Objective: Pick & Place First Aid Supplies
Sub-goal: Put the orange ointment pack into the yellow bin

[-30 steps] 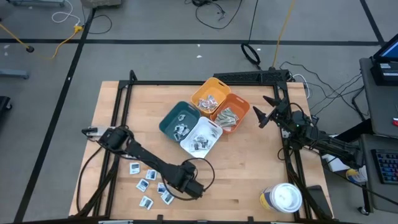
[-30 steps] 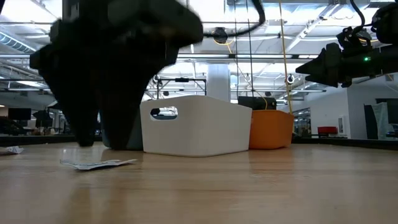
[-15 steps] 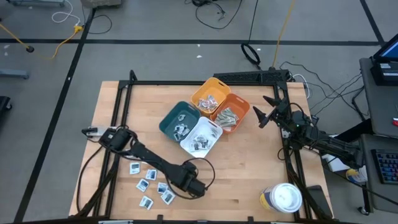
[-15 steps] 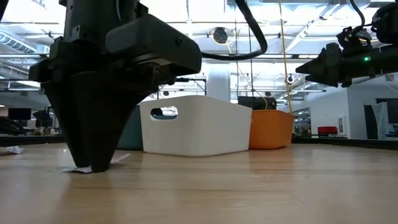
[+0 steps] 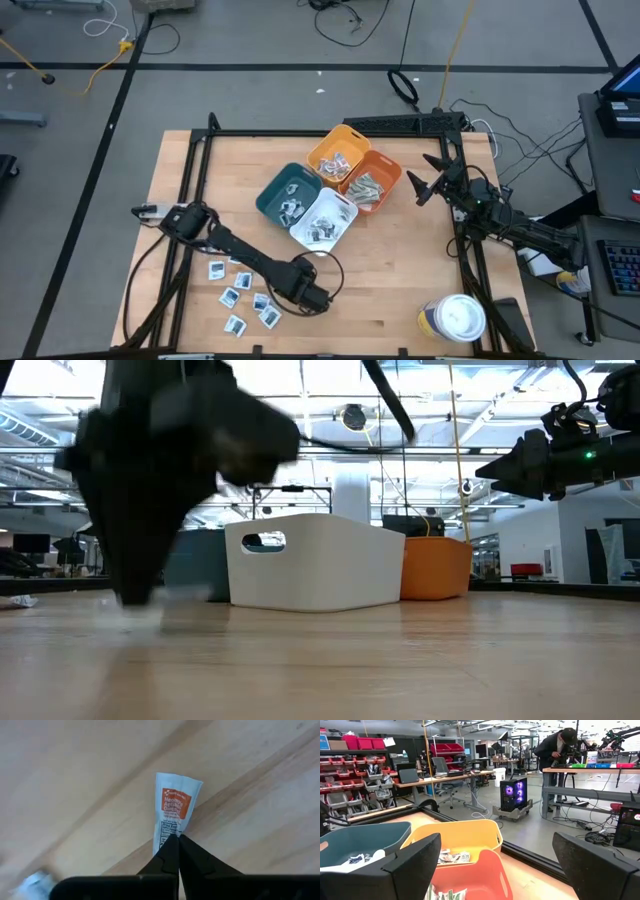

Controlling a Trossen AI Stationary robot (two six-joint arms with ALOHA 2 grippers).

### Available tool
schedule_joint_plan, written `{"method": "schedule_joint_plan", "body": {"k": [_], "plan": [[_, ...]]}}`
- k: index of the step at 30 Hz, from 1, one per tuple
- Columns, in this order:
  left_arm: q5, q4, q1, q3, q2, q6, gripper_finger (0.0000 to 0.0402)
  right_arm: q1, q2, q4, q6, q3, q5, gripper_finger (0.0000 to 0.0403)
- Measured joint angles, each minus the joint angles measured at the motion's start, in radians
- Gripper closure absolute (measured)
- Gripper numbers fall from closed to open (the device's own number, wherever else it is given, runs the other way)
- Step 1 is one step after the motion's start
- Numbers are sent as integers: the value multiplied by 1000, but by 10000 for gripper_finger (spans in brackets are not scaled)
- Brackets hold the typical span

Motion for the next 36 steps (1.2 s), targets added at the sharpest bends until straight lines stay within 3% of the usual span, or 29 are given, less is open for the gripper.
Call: {"method": "schedule_joint_plan", "body": {"k": [11,25,36], "plan": [[-14,-104,30,1,-185,73,400,0,0,0,0,0,0,26],[-58,-202,59,1,-348,287,401,0,0,0,0,0,0,26],[7,-214,399,1,-361,533,401,0,0,0,0,0,0,26]]}}
